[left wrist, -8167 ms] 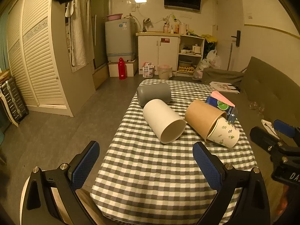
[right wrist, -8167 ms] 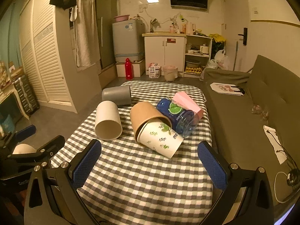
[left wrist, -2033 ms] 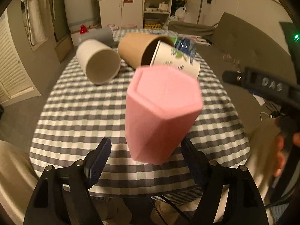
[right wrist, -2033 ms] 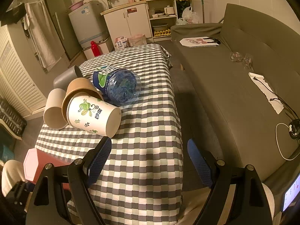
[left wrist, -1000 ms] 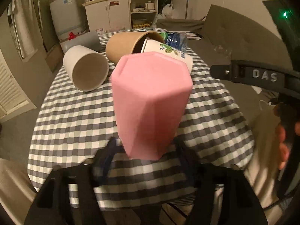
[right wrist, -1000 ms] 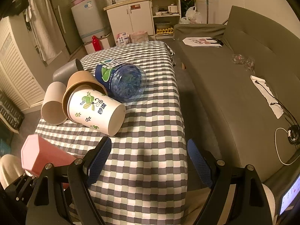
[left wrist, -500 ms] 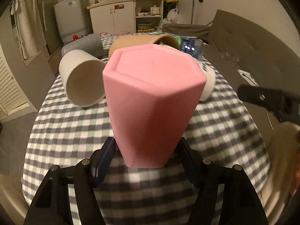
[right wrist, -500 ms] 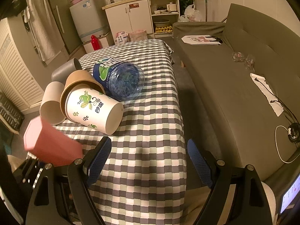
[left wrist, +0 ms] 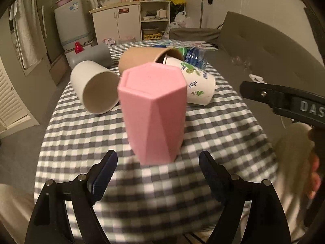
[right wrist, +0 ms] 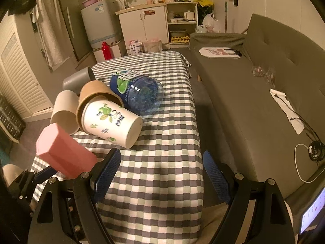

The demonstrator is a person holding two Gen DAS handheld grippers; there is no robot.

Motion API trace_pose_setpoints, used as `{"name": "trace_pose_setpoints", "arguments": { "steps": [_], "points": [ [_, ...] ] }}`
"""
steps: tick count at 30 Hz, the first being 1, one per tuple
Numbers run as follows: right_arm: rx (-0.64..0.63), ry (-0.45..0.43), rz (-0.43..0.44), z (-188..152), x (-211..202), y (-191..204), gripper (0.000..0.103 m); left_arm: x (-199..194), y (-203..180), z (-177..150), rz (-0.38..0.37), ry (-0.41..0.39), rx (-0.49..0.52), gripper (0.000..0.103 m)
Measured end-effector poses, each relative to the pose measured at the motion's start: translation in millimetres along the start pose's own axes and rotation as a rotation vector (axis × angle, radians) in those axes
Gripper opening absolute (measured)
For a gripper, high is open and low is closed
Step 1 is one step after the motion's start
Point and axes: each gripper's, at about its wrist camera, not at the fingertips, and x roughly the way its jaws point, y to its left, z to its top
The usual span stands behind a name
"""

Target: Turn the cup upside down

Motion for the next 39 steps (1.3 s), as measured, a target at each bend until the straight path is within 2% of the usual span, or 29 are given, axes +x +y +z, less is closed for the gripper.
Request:
{"name": "trace_pose_setpoints", "arguments": {
  "steps": [5, 11, 17, 23, 29, 37, 39],
  "points": [
    [-0.013, -0.043, -0.001, -5.8, -25.4, 9.1, 0.083, -38.1, 13.6, -8.0, -0.014, -0.078, -0.046, 0.085],
    [-0.042, -0.091, 0.007, -12.2, -59.4, 25.0, 0.083, -81.2, 36.7, 4.8, -0.017, -0.204, -0.125, 0.085],
    [-0.083, -0.121, 0.026, -19.3, -84.3, 48.6, 0.083, -106.6, 55.6, 4.6, -0.005, -0.276, -0.179, 0.085],
    [-0.153, -0.117, 0.029, -38.5, -89.3, 75.1, 0.083, -113.5, 65.3, -4.0, 0.015, -0.285, -0.203, 0.085],
    [-0.176, -0.115, 0.025, -48.9, -83.1, 83.7, 0.084, -114.8, 69.2, -13.7, 0.050, -0.277, -0.196, 0.085],
    [-0.143, -0.106, 0.017, -52.0, -69.6, 78.6, 0.097, -104.3, 83.3, -24.6, 0.085, -0.227, -0.253, 0.089],
    [-0.135, -0.104, 0.016, -51.1, -66.8, 76.5, 0.100, -102.6, 82.6, -25.3, 0.094, -0.221, -0.251, 0.094]
  ]
}}
